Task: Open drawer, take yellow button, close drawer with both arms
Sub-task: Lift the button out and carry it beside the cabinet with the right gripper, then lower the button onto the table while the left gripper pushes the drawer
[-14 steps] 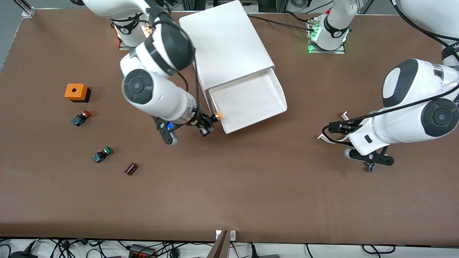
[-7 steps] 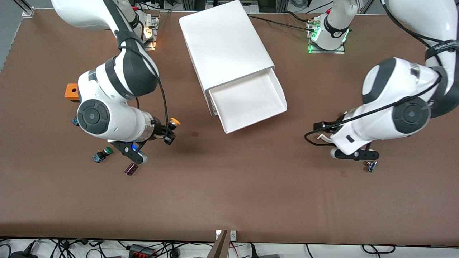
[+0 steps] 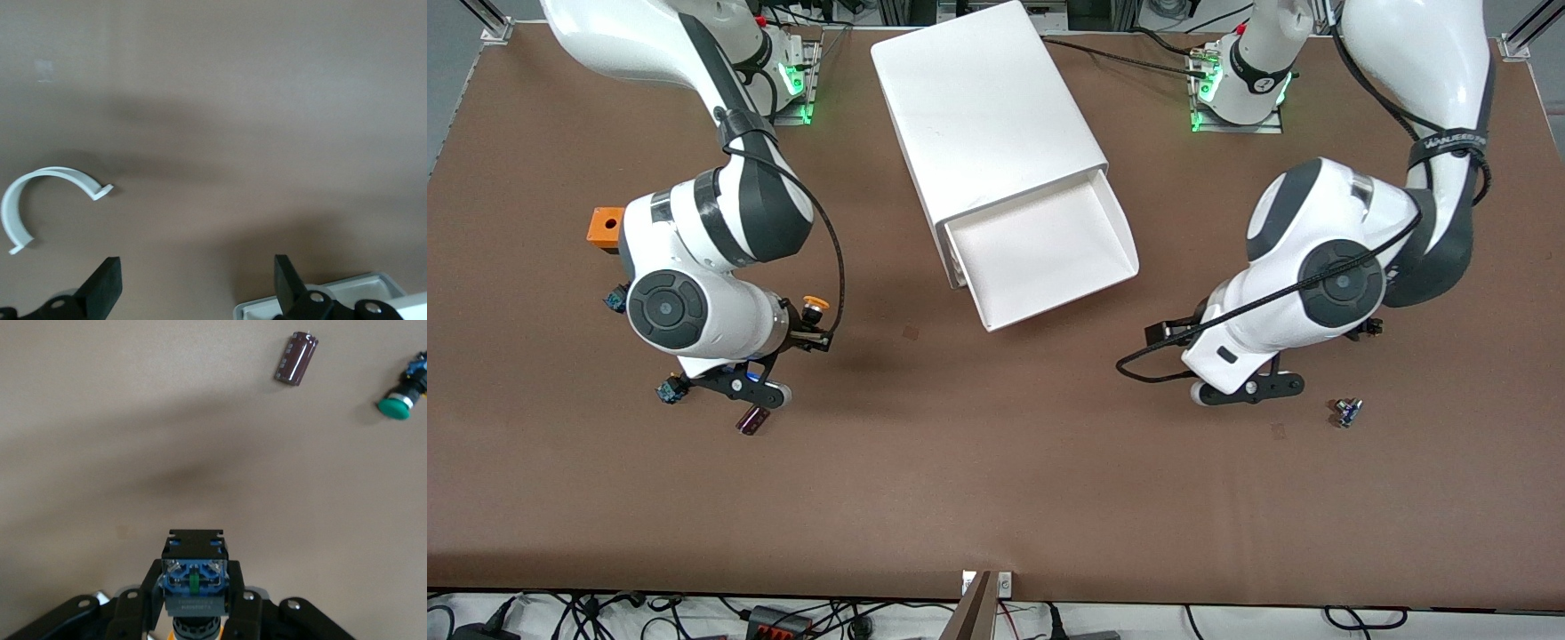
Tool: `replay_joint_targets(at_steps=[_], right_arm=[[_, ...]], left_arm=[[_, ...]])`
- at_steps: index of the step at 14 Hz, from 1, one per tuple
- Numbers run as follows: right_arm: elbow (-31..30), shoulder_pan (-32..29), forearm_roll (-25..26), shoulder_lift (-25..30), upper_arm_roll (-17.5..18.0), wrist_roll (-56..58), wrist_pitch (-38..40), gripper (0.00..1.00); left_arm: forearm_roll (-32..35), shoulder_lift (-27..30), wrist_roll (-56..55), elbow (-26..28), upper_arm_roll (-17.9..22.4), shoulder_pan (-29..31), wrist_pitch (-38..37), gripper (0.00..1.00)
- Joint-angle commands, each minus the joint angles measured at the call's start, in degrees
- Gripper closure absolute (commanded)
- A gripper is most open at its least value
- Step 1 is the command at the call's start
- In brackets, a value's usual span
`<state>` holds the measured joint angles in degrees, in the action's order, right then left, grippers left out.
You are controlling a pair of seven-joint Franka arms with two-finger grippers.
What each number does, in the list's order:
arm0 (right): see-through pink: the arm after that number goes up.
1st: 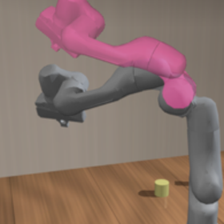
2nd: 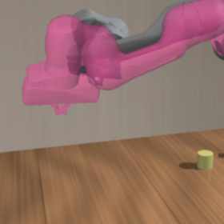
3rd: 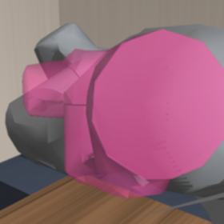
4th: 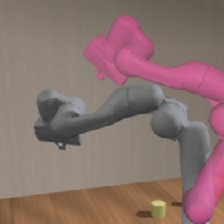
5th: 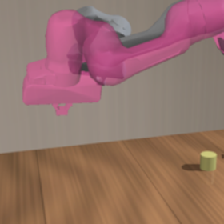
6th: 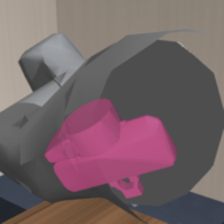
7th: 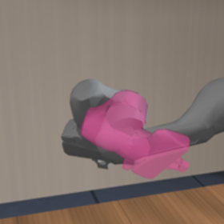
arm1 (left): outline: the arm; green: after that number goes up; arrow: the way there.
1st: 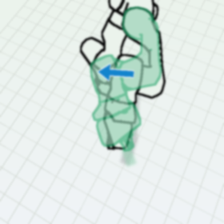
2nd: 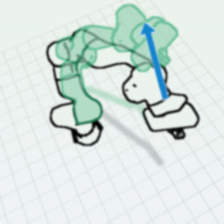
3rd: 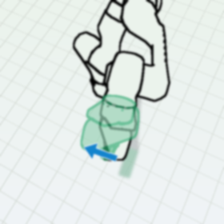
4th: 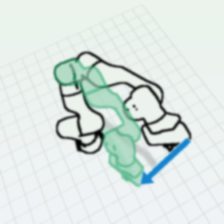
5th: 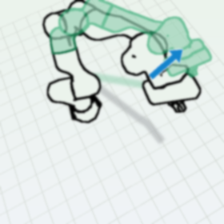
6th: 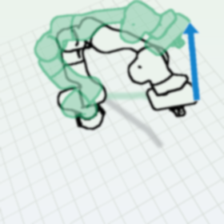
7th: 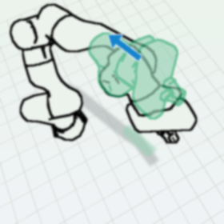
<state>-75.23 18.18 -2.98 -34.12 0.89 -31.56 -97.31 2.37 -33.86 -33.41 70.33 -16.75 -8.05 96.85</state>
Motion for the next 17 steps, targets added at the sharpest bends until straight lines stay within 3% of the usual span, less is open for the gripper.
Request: replay_joint_targets(at_steps=[1,6,12,17], right_arm=[[-14.3,-2.6,0.8,7.1,0.7,10.1,-8.1,1.00],[-21.9,-7.1,0.8,7.5,0.8,31.0,-13.9,1.00],[-33.7,-7.2,1.0,7.8,0.9,33.1,-27.0,1.00],[-34.3,-4.7,1.5,5.9,1.0,33.4,-29.2,1.00]], left_arm=[[1.2,-0.8,-6.0,0.0,-0.2,-2.1,3.9,0.00],[1.5,-2.6,-14.0,2.5,-0.2,-6.4,8.6,0.00],[1.6,-2.6,-18.3,6.3,0.0,-9.0,10.2,0.00],[-1.8,-1.7,-22.6,8.0,-1.3,-8.8,9.8,0.00]])
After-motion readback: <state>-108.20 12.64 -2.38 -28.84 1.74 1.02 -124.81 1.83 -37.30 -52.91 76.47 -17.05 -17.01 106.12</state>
